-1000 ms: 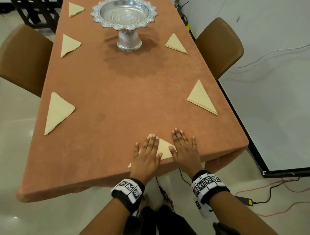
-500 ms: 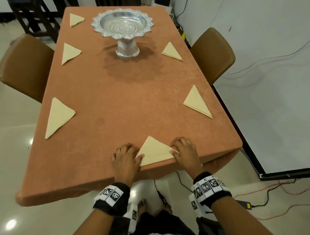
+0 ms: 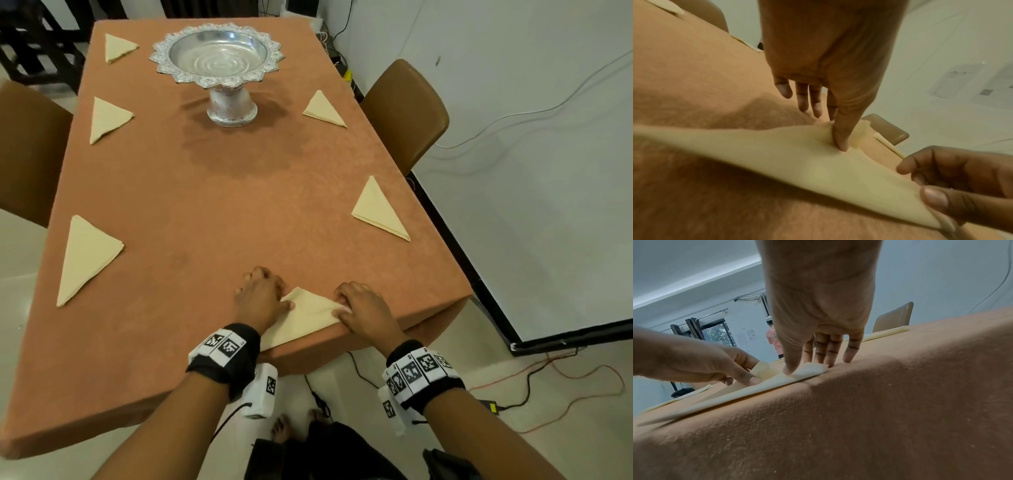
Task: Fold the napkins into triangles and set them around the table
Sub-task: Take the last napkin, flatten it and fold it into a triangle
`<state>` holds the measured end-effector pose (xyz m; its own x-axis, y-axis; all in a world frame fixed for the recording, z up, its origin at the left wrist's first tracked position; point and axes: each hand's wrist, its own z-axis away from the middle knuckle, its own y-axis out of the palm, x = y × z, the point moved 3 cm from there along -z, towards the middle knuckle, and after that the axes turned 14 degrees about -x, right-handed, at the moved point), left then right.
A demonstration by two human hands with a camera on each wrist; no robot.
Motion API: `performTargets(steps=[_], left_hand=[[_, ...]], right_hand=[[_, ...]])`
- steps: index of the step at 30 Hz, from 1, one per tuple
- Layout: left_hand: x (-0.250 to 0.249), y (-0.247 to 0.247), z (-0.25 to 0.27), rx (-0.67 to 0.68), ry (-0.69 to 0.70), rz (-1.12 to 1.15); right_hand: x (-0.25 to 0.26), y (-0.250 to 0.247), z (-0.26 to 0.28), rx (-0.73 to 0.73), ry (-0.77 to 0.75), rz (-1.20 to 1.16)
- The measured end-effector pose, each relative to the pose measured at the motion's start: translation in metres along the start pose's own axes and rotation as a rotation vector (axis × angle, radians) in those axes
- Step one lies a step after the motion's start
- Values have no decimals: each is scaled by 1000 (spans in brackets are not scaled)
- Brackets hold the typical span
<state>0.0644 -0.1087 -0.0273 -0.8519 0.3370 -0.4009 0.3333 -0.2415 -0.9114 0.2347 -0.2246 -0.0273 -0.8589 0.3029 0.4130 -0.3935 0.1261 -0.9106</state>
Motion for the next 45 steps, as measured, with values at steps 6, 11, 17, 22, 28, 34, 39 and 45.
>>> performTargets(steps=[6, 11, 17, 22, 28, 34, 39, 45], left_hand=[[-19, -6, -6, 124, -17, 459], [-79, -26, -24, 160, -113, 795], [-182, -1, -61, 278, -208, 1070], [-276, 47, -83, 362, -244, 971], [-357, 79, -108, 225, -330, 1070], [-397, 75, -169, 22, -378, 1190], [-415, 60, -247, -135, -384, 1260], [-420, 22, -378, -353, -486, 1311]], right_hand=[[-9, -6, -15, 93, 43, -236], [-48, -45, -32, 111, 204, -637], [-141, -129, -50, 1, 422, -1032], [-247, -183, -78, -67, 427, -962], [-325, -234, -121, -29, 410, -948], [-355, -267, -199, -17, 349, -914], [-359, -293, -295, -36, 246, -942], [-337, -325, -474, 91, 108, -909]])
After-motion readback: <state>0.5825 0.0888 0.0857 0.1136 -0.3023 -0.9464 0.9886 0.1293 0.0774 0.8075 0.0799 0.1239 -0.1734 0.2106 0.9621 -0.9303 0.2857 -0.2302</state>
